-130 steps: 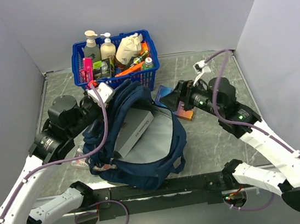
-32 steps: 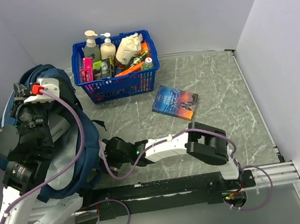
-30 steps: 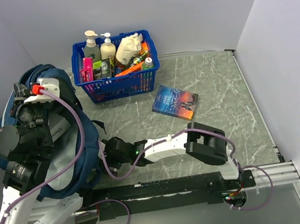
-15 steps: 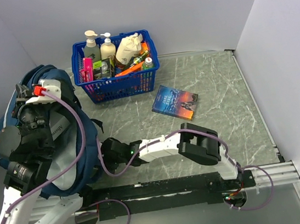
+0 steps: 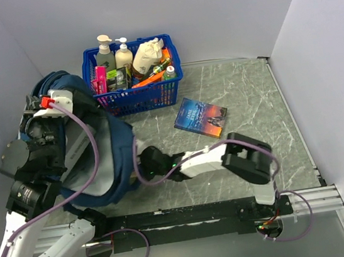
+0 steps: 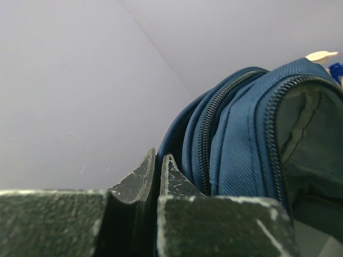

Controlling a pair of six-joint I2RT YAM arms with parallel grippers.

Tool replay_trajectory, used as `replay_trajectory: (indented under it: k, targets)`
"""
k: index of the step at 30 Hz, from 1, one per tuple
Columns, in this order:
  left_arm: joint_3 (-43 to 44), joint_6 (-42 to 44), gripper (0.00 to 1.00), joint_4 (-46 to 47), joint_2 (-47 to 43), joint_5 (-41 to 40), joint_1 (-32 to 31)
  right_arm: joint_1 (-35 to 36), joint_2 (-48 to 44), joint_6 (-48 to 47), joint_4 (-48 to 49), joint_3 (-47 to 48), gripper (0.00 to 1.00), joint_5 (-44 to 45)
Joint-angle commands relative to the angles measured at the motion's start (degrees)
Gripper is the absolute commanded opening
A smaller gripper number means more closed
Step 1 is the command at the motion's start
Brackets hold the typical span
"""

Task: Pack the student bag
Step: Move the book to the center of the board.

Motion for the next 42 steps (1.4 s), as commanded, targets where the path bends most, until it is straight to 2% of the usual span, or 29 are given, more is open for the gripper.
replay_trajectory:
  k: [1,5,6,9,10,16,18,23,25,29,31,32,34,35,36,37,39,40,41,42]
  targets:
    - [2.0,-2.2,0.01,11.0,-0.5,5.8,-0.2,-5.6,-4.0,8.3,-17.6,-11.4,0.00,10.6]
    - [-0.2,-3.4,0.01,11.1,0.1,6.0,-0.1,-7.3,-8.7,13.8,-21.4,-17.2,0.00,13.2]
    - [-0.3,-3.9,0.01,10.5,0.2,6.1,0.0,-7.8,-9.6,15.6,-25.2,-17.6,0.00,14.1]
    - [-1.1,-5.6,0.01,9.2,0.3,6.8,-0.1,-7.9,-13.2,22.1,-29.2,-21.1,0.00,18.2]
    - [-1.9,-5.5,0.01,9.4,0.4,7.0,-0.1,-7.9,-14.4,26.9,-32.8,-22.1,0.00,21.9]
    - [-4.5,-3.8,0.01,11.8,0.2,7.6,-0.1,-8.6,-23.7,35.1,-38.8,-24.8,0.00,23.5]
    - [-4.9,-2.9,0.01,13.8,0.4,5.0,0.0,-9.9,-24.8,35.4,-40.1,-25.2,0.00,20.4]
    - [-3.2,-0.5,0.01,20.8,1.7,0.9,0.3,-11.4,-30.4,43.5,-42.0,-29.3,0.00,16.7]
    - [-1.1,-2.5,0.01,17.6,1.7,2.6,0.3,-11.7,-34.4,44.4,-40.8,-31.0,0.00,16.5]
    - [-2.4,-6.1,0.01,13.4,-0.1,5.8,0.3,-13.6,-42.1,43.6,-43.2,-31.1,0.00,17.8]
    - [-3.8,-9.6,0.01,7.2,-2.1,12.5,0.3,-13.6,-44.8,41.1,-42.5,-30.2,0.00,17.8]
    - [-4.6,-10.5,0.01,3.1,-2.9,15.1,0.2,-13.7,-46.7,39.4,-41.6,-29.8,0.12,17.5]
    - [-8.0,-11.9,0.01,2.1,-4.7,17.5,0.2,-13.7,-47.4,34.8,-40.3,-28.0,0.31,16.3]
    - [-8.9,-12.3,0.01,1.7,-5.0,18.5,0.3,-13.7,-46.9,33.3,-40.1,-27.0,0.53,16.1]
    - [-10.7,-12.5,0.01,1.3,-5.3,18.4,0.3,-13.6,-46.4,30.4,-40.0,-26.1,0.62,16.0]
    - [-11.5,-13.2,0.01,1.0,-5.9,18.8,0.2,-13.6,-45.7,29.0,-39.6,-24.5,0.75,16.3]
    - [-14.0,-13.8,0.01,-1.0,-6.8,21.9,0.3,-13.6,-43.6,24.3,-38.1,-23.3,0.83,16.1]
    - [-15.1,-15.5,0.01,-1.1,-8.1,23.3,0.3,-13.6,-42.9,22.8,-36.3,-22.4,0.94,16.1]
    - [-16.0,-16.2,0.01,-1.6,-8.8,27.0,0.3,-13.6,-41.1,21.5,-35.6,-22.0,1.00,15.7]
    - [-17.5,-17.0,0.01,-2.7,-9.3,28.9,0.2,-13.6,-39.9,19.9,-35.2,-21.4,1.00,15.5]
